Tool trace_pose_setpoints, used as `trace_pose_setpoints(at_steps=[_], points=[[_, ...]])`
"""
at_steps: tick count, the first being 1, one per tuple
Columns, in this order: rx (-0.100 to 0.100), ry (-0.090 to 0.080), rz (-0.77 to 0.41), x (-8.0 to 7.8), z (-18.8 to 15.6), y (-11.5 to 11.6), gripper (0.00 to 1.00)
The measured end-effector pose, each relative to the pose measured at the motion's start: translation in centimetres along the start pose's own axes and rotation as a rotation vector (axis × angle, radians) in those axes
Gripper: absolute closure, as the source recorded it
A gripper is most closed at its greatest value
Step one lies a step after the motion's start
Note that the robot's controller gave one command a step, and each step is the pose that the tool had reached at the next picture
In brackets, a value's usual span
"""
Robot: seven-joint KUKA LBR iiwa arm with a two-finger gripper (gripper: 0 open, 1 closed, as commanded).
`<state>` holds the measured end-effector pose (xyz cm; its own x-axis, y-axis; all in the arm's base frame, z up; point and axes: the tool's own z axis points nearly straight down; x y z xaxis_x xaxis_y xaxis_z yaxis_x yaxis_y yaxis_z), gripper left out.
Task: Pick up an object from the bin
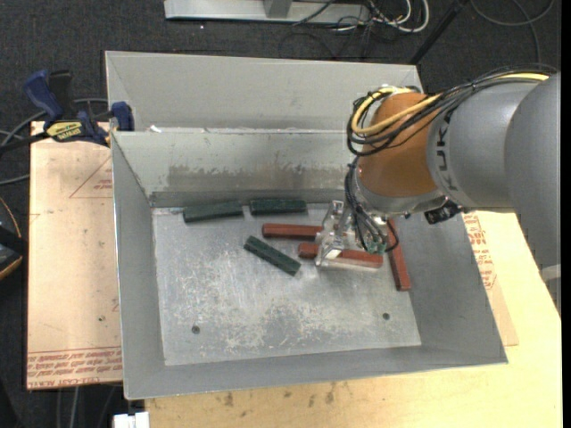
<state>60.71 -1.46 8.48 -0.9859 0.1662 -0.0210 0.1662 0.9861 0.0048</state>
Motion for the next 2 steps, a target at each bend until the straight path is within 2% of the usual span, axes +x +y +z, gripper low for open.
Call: trace_pose_setpoints(at_steps=[2], points=[[0.0,0.0,0.0,0.0,0.0,0.0,1.0]])
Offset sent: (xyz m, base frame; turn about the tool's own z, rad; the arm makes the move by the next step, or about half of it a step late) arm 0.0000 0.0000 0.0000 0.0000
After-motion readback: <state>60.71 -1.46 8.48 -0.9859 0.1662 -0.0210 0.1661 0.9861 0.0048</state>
